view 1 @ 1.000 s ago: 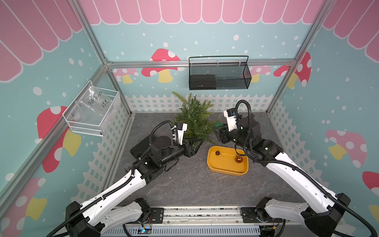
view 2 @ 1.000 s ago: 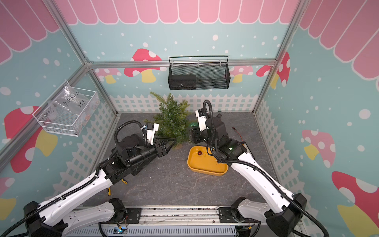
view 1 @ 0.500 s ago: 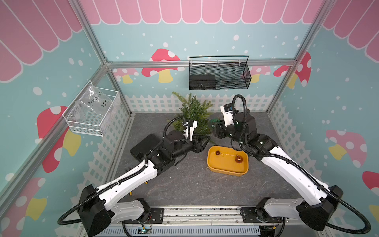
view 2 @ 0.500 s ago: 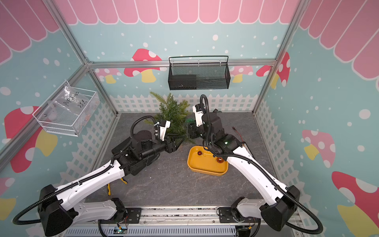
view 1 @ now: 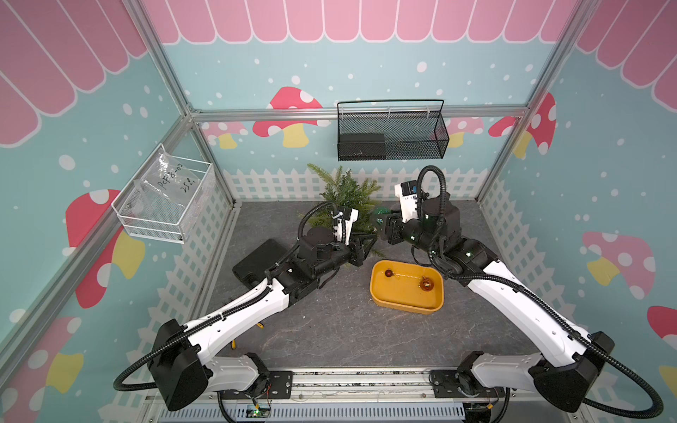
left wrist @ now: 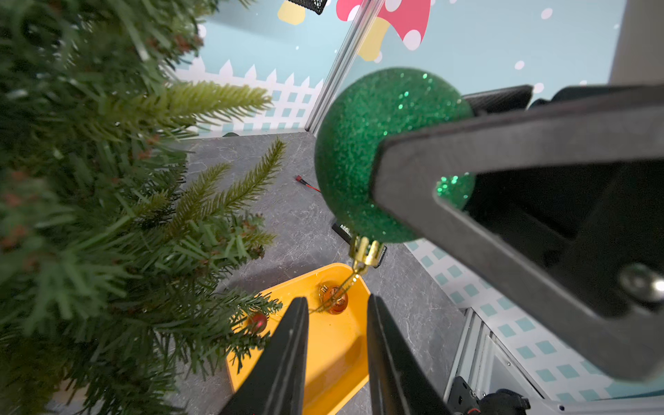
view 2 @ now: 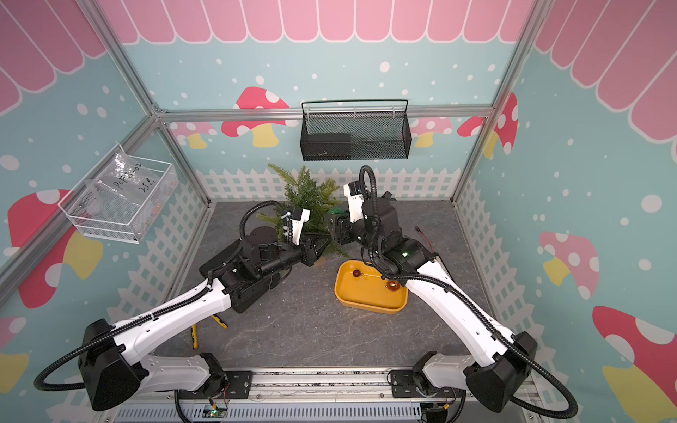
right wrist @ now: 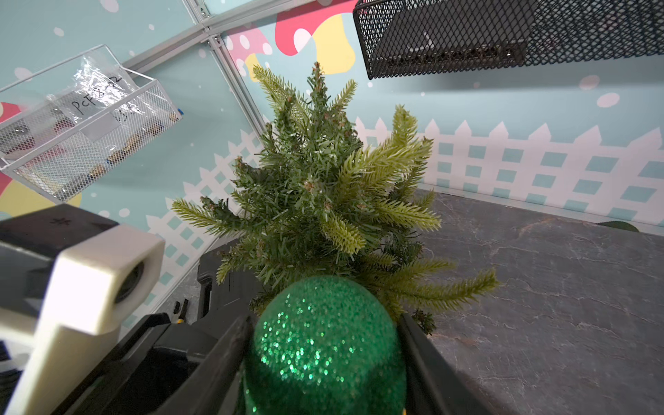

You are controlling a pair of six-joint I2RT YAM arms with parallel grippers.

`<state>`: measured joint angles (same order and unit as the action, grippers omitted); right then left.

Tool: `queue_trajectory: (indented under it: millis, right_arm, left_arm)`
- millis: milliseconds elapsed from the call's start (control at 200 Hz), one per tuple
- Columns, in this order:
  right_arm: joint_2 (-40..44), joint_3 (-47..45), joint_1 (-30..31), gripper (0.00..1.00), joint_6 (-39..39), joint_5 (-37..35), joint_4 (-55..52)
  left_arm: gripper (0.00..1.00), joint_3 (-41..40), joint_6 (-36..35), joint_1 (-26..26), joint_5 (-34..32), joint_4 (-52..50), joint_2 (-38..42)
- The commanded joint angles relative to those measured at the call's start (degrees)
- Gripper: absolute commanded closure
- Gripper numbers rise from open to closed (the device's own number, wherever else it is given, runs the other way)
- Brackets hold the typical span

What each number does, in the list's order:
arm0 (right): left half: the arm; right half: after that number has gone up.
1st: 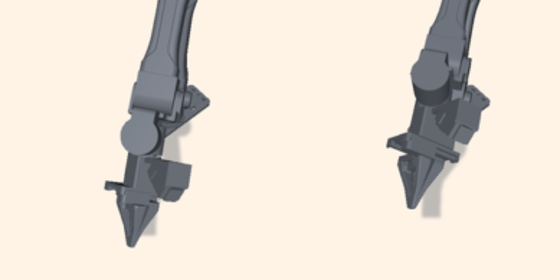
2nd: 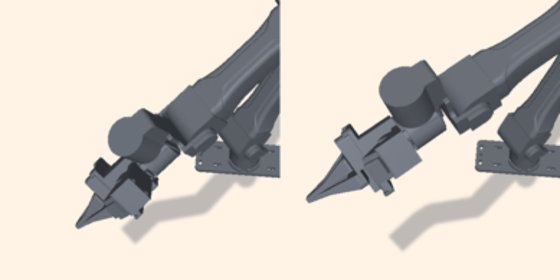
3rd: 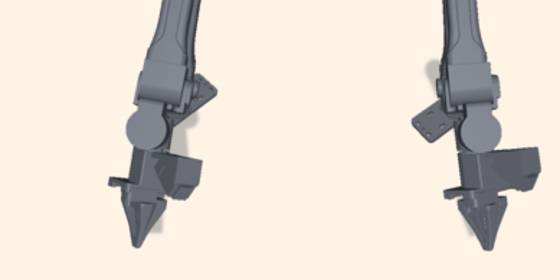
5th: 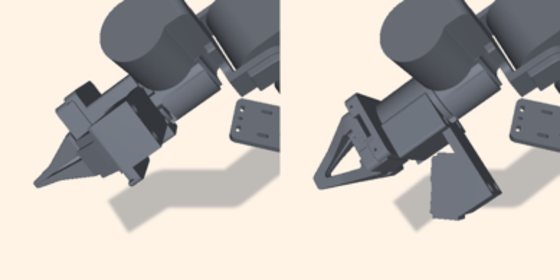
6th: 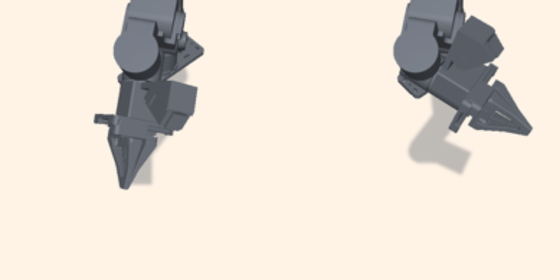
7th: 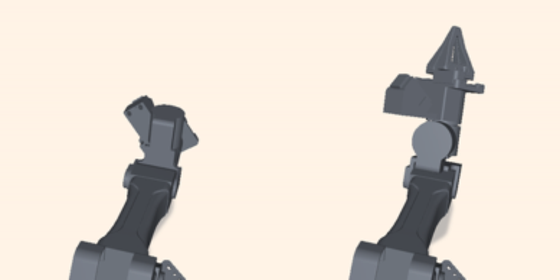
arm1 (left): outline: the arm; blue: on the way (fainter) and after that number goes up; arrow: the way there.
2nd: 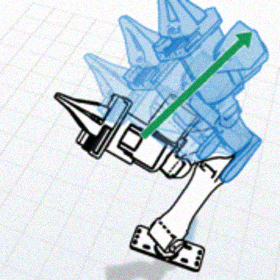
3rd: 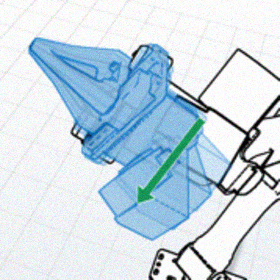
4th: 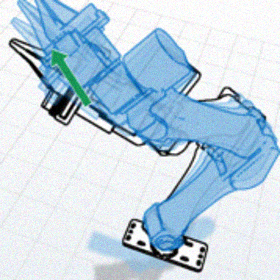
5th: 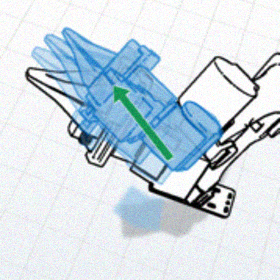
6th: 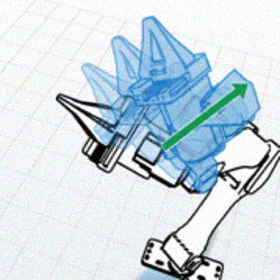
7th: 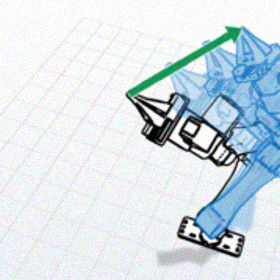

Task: Decorate the small christmas tree with ornaments
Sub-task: Hang an ornament on the christmas tree.

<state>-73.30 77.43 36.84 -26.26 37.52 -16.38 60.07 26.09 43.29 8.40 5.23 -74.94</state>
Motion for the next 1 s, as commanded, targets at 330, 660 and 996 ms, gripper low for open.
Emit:
queue_trajectory:
  millis: [330,660,996]
  right_arm:
    - [0.00,0.18,-0.33,0.48,-0.45,-1.42,3.23]
    - [-2.26,-0.52,-0.88,0.48,-0.72,-3.76,6.69]
    - [-4.17,-1.05,-2.23,0.48,-0.37,-4.99,8.79]
  left_arm:
    - [1.00,1.23,-3.00,0.22,-2.67,-0.67,0.45]
    - [1.00,3.27,-4.16,-0.13,-7.45,-4.73,0.07]
    - [1.00,5.69,-3.78,-0.31,-10.29,-6.01,-2.03]
